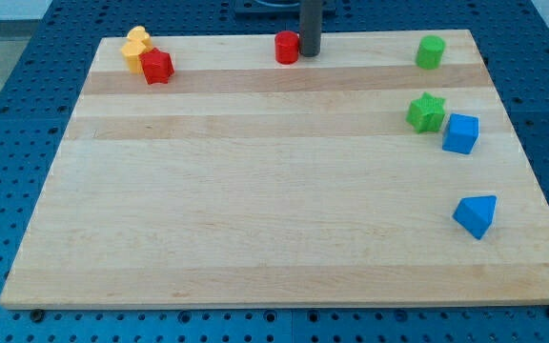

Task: Push the red circle into the red star

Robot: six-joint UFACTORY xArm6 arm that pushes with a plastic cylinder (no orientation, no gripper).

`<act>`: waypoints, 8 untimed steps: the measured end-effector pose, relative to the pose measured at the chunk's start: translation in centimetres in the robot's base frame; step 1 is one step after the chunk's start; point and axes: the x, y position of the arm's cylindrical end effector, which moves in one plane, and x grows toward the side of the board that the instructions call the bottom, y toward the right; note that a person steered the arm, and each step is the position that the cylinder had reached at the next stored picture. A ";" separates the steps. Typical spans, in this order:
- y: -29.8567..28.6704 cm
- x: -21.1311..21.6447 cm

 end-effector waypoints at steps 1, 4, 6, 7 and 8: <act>-3.1 -0.8; -14.7 -0.8; -10.9 2.5; -12.5 2.6; -14.8 2.6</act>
